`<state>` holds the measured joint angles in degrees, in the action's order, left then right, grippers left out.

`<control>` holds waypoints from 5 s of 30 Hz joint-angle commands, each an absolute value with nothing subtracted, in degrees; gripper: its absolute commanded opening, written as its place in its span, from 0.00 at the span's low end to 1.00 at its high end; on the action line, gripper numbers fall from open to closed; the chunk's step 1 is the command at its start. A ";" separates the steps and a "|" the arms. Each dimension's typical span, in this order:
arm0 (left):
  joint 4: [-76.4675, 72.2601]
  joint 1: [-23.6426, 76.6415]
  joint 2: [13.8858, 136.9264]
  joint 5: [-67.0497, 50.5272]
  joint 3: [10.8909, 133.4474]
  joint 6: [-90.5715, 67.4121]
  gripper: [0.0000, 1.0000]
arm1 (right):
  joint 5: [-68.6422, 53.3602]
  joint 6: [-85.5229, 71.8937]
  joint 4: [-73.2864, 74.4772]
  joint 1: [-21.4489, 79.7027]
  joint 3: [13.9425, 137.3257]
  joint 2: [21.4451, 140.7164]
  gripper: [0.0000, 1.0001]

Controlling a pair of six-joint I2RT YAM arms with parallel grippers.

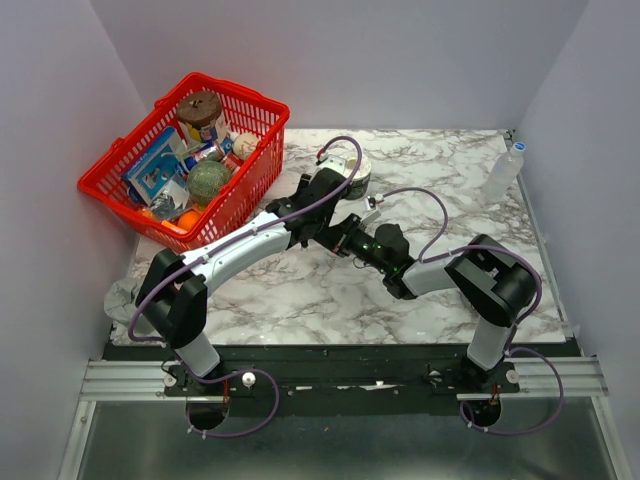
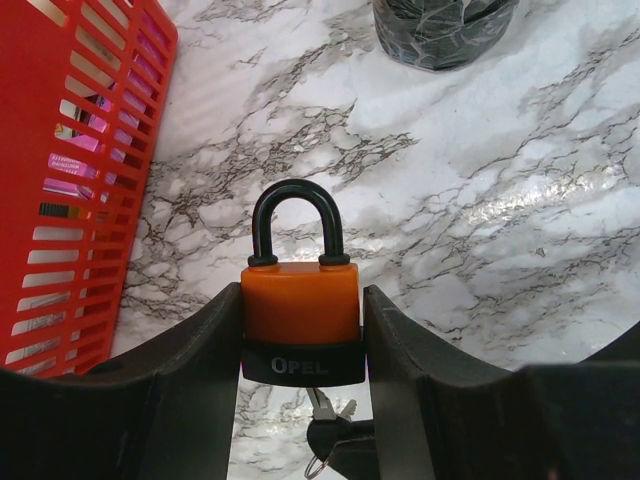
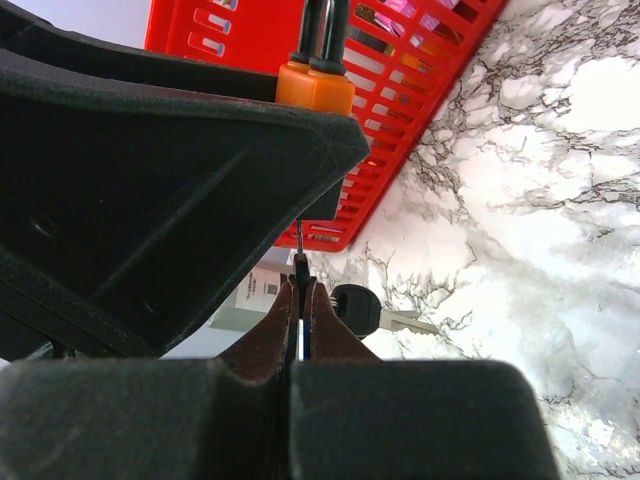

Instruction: Unlock with the key

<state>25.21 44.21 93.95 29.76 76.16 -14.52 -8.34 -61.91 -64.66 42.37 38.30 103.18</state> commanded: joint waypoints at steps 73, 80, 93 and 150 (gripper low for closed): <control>35.51 41.66 100.81 6.94 77.08 -16.43 0.00 | 18.19 -47.99 -73.21 39.55 37.79 97.47 0.01; 33.66 42.54 99.41 6.86 74.88 -18.10 0.00 | 16.96 -49.39 -73.30 38.32 39.46 97.65 0.01; 33.31 43.59 100.11 3.96 73.83 -18.81 0.00 | 15.12 -45.97 -73.21 36.39 41.57 97.73 0.01; 27.33 38.41 101.42 23.37 69.61 -31.64 0.00 | -1.41 -62.93 -48.87 57.39 28.74 95.02 0.01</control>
<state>32.80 39.92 99.57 11.97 69.91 -32.29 5.58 -61.73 -45.19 54.24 31.05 96.57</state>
